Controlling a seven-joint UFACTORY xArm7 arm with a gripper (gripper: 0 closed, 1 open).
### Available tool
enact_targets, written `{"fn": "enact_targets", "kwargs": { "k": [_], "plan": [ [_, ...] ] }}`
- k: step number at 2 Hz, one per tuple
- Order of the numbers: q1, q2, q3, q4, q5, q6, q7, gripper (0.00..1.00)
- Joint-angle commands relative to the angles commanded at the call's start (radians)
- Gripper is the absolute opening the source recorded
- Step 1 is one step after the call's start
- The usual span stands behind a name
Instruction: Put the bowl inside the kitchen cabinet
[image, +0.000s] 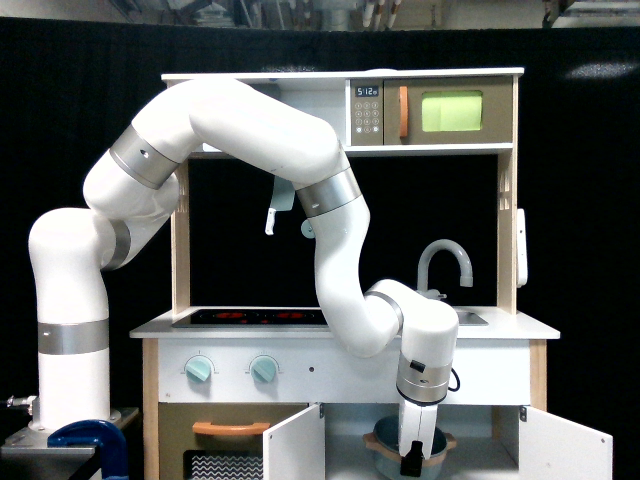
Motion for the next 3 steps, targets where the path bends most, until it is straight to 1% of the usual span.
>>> {"fn": "enact_targets", "kwargs": {
  "k": [1, 3],
  "plan": [
    [-0.004, -0.005, 0.006, -0.012, 0.002, -0.008, -0.002, 1.00],
    [-0.029, -0.022, 0.022, -0.053, 0.004, -0.025, -0.019, 1.00]
  ]
}}
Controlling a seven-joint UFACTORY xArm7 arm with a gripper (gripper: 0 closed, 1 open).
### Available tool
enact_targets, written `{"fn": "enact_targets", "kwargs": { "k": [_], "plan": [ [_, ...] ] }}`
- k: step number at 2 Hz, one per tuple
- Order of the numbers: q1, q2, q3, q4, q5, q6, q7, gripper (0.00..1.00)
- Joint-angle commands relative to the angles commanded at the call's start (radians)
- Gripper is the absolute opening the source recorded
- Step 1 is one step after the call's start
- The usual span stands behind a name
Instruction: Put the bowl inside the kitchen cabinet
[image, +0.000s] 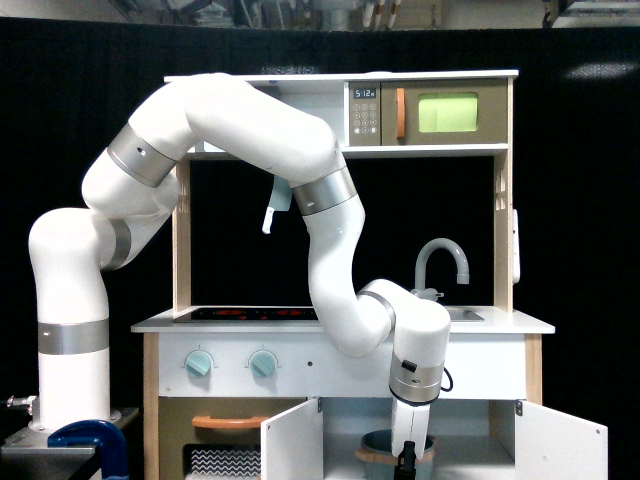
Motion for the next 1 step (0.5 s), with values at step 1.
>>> {"fn": "enact_targets", "kwargs": {
  "k": [1],
  "plan": [
    [-0.030, -0.014, 0.008, -0.031, -0.001, -0.007, -0.022, 1.00]
  ]
}}
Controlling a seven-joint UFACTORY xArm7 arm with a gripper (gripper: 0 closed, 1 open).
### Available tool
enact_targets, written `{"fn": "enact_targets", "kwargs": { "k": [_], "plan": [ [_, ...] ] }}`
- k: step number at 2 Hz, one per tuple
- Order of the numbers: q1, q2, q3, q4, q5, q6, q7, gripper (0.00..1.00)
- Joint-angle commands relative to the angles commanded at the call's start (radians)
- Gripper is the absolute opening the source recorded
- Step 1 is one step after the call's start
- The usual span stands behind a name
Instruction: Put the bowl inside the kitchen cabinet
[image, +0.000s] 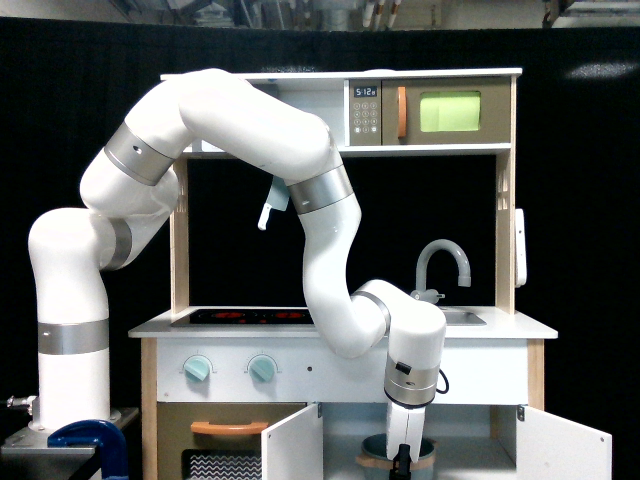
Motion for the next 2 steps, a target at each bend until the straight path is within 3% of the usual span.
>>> {"fn": "enact_targets", "kwargs": {
  "k": [2],
  "plan": [
    [-0.043, -0.019, 0.004, -0.024, -0.014, 0.009, -0.021, 1.00]
  ]
}}
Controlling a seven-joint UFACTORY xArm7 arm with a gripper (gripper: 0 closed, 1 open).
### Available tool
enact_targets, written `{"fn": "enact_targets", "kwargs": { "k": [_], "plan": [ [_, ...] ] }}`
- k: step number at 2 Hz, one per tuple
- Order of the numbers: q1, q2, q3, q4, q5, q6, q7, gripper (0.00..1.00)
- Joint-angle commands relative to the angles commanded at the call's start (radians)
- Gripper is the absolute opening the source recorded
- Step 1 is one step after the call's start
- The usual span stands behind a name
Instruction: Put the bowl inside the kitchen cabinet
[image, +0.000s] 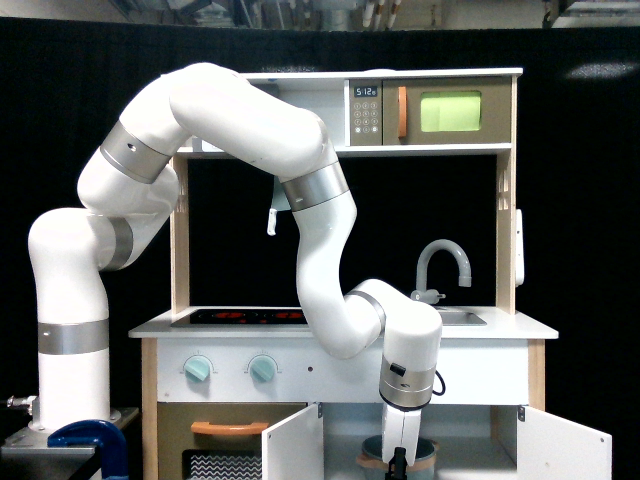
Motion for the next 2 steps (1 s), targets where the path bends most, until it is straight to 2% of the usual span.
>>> {"fn": "enact_targets", "kwargs": {
  "k": [1, 2],
  "plan": [
    [0.006, -0.038, 0.008, -0.011, -0.010, 0.019, 0.033, 1.00],
    [-0.108, -0.296, -0.013, -0.141, -0.034, 0.188, -0.002, 1.00]
  ]
}}
